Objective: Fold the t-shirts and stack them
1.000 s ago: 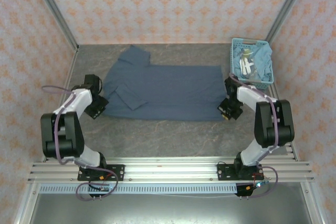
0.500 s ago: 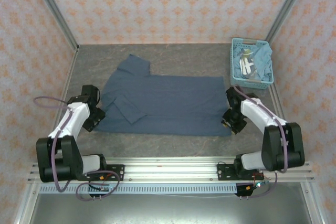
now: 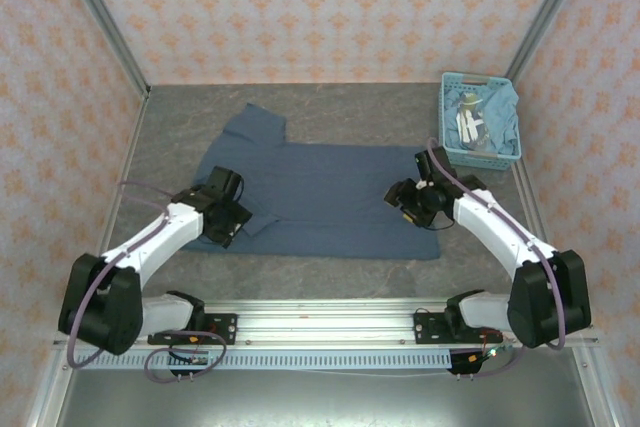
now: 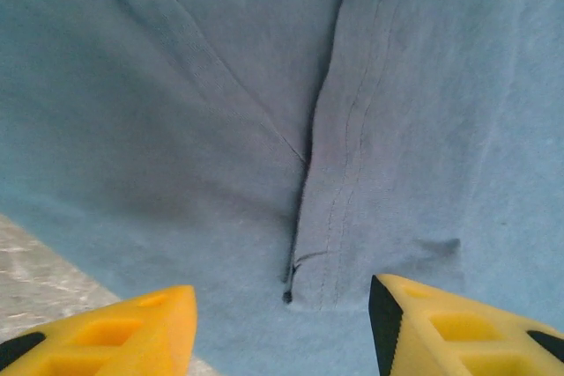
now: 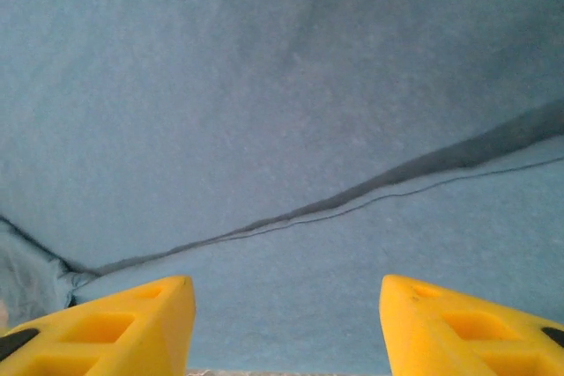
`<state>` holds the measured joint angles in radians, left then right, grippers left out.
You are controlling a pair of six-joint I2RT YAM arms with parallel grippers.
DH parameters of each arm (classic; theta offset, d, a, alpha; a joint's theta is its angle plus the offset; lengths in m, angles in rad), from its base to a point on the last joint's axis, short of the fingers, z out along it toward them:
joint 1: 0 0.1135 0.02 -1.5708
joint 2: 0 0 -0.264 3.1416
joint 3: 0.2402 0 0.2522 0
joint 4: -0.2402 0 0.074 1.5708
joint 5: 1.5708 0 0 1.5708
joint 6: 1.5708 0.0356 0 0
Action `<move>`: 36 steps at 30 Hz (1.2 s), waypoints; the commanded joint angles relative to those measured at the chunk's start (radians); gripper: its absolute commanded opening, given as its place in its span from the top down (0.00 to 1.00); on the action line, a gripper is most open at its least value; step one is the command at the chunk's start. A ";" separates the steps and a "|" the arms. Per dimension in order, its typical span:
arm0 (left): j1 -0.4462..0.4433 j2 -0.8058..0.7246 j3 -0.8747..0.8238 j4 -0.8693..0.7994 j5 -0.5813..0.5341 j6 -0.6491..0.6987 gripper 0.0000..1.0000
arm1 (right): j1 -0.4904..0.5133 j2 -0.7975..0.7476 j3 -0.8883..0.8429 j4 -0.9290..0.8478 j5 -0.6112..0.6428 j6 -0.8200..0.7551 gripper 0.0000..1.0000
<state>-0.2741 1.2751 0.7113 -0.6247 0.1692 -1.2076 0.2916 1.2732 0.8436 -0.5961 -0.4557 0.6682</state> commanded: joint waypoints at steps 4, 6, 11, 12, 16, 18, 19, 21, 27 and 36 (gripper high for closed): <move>-0.038 0.119 0.013 0.123 0.015 -0.057 0.52 | 0.000 0.012 0.015 0.027 -0.016 -0.010 0.43; -0.043 0.145 0.018 0.134 0.013 -0.055 0.57 | 0.000 0.008 0.013 0.024 -0.011 -0.006 0.43; -0.051 0.174 0.058 0.135 0.002 -0.046 0.83 | 0.001 0.003 0.005 0.015 0.001 0.001 0.43; -0.054 0.180 0.074 0.126 -0.003 -0.039 0.89 | 0.001 0.000 0.005 0.011 0.006 0.001 0.43; -0.063 0.202 0.136 0.086 -0.029 -0.013 1.00 | 0.000 -0.003 0.002 0.000 0.021 0.007 0.44; -0.067 0.228 0.180 0.065 -0.041 0.011 1.00 | -0.001 -0.003 0.000 -0.006 0.034 0.017 0.45; -0.069 0.245 0.200 0.055 -0.046 0.022 1.00 | 0.000 -0.003 -0.001 -0.006 0.035 0.022 0.45; -0.077 0.287 0.253 0.039 -0.052 0.055 1.00 | 0.000 -0.003 -0.005 -0.006 0.042 0.031 0.45; -0.103 0.444 0.452 -0.059 -0.101 0.186 1.00 | -0.005 0.003 -0.001 -0.019 0.048 0.040 0.46; -0.167 0.664 0.708 -0.192 -0.173 0.394 1.00 | -0.011 -0.003 -0.015 -0.029 0.041 0.045 0.46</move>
<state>-0.4198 1.8977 1.3483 -0.7105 0.0685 -0.9276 0.2886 1.2839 0.8433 -0.5968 -0.4343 0.6994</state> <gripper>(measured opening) 0.041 0.539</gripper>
